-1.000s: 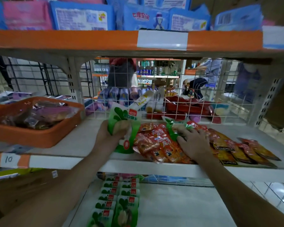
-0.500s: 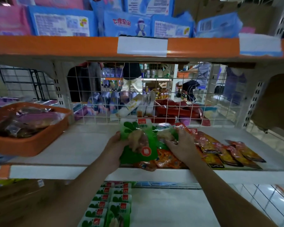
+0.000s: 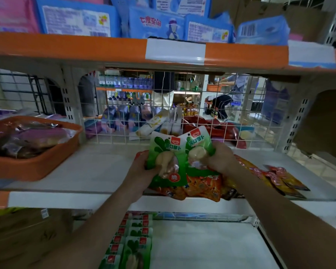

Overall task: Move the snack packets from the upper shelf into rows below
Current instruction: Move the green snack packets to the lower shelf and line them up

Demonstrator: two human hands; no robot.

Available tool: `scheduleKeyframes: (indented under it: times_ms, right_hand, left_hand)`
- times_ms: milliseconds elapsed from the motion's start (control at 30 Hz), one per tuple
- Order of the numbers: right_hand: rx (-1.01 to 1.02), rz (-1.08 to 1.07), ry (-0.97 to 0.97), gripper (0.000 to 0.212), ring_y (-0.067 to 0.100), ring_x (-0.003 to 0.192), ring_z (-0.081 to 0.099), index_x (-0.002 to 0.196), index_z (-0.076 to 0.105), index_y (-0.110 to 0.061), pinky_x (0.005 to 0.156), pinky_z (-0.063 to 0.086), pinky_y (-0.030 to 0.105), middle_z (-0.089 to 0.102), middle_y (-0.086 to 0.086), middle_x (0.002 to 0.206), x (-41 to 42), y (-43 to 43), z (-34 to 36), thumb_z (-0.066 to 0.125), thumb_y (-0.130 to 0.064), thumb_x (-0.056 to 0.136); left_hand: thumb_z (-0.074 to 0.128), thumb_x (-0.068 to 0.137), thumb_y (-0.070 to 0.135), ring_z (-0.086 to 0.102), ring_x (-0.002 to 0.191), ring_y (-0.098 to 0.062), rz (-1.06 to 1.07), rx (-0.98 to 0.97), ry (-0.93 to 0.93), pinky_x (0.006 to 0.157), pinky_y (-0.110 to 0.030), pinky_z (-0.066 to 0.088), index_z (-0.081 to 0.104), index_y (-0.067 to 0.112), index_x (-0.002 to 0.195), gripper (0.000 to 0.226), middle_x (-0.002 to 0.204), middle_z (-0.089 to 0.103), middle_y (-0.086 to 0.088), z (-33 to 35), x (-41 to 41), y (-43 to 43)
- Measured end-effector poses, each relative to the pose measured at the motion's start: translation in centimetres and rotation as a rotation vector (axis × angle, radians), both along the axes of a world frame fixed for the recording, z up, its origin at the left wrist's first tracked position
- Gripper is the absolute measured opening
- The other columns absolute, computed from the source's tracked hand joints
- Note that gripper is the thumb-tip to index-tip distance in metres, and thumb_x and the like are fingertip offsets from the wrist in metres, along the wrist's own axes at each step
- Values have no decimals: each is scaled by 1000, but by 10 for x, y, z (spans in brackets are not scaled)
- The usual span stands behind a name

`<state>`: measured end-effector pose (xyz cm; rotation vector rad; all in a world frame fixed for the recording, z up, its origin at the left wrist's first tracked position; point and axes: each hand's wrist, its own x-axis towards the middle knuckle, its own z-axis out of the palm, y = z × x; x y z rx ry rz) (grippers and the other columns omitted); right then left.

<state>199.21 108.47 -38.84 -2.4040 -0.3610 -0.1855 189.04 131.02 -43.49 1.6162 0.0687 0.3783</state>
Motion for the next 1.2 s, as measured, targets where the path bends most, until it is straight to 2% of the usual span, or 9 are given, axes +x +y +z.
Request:
scheduleKeyframes:
  times_ms: [167, 300, 467, 667, 800, 867, 967, 1067, 1200]
  right_hand:
    - [321, 71, -70, 44, 17, 89, 61, 118, 64, -11, 68, 50, 22, 66, 1, 101, -11, -9, 5, 82, -11, 78]
    - [545, 171, 99, 47, 21, 102, 67, 123, 65, -12, 91, 55, 41, 71, 3, 113, -23, -19, 13, 80, -5, 79]
    - [647, 245, 201, 42, 24, 97, 72, 111, 69, -15, 87, 58, 43, 74, 8, 110, -50, -31, 12, 81, 1, 74]
    - [659, 337, 293, 48, 29, 99, 72, 116, 66, -9, 91, 57, 48, 75, 10, 107, -85, -51, 6, 82, 3, 72]
    - [557, 376, 203, 50, 22, 102, 71, 116, 69, -9, 89, 57, 35, 75, 5, 109, -113, -61, -4, 86, -6, 69]
    - [563, 390, 211, 48, 22, 100, 72, 116, 70, -6, 85, 58, 31, 75, 7, 108, -126, -65, -10, 84, -1, 71]
    - [575, 416, 272, 49, 27, 102, 71, 117, 69, -6, 88, 59, 38, 75, 9, 109, -143, -70, -23, 84, 0, 70]
    - [556, 431, 340, 50, 27, 104, 71, 117, 69, -8, 87, 59, 37, 75, 9, 109, -158, -74, -36, 84, 1, 70]
    - [522, 402, 441, 50, 26, 103, 71, 116, 70, -12, 89, 58, 42, 76, 6, 107, -174, -74, -58, 83, 2, 70]
  left_hand:
    - [71, 81, -6, 71, 100, -30, 3, -210, -11, 86, -45, 59, 67, 14, 117, 41, 108, 74, -11, 6, -5, 3]
    - [65, 82, -14, 70, 104, -34, -39, -288, -33, 81, -41, 59, 64, 6, 123, 45, 112, 72, -16, 17, -14, 5]
    - [66, 82, -15, 66, 112, -35, -66, -224, -44, 100, -53, 51, 61, 7, 129, 51, 119, 70, -17, 31, -35, 14]
    - [70, 80, -13, 67, 109, -33, -50, -143, -16, 99, -50, 52, 64, 6, 120, 44, 114, 72, -14, 37, -77, 11]
    - [74, 79, -10, 68, 109, -31, -90, -100, 27, 96, -42, 55, 65, 9, 120, 47, 110, 75, -9, 27, -107, 8]
    - [73, 80, -10, 70, 106, -21, -119, -71, 42, 86, -31, 58, 66, 12, 119, 46, 104, 77, 0, 22, -122, 4]
    - [71, 82, -12, 71, 98, -9, -126, -62, 69, 71, -17, 56, 66, 16, 109, 40, 88, 77, 12, 12, -144, 2]
    - [78, 76, -9, 69, 108, -28, -115, -75, 142, 86, -38, 59, 68, 15, 115, 47, 103, 77, -3, -5, -157, 7]
    - [84, 70, -4, 69, 108, -28, -117, -77, 192, 96, -52, 54, 69, 16, 116, 53, 111, 75, -7, -29, -172, 13]
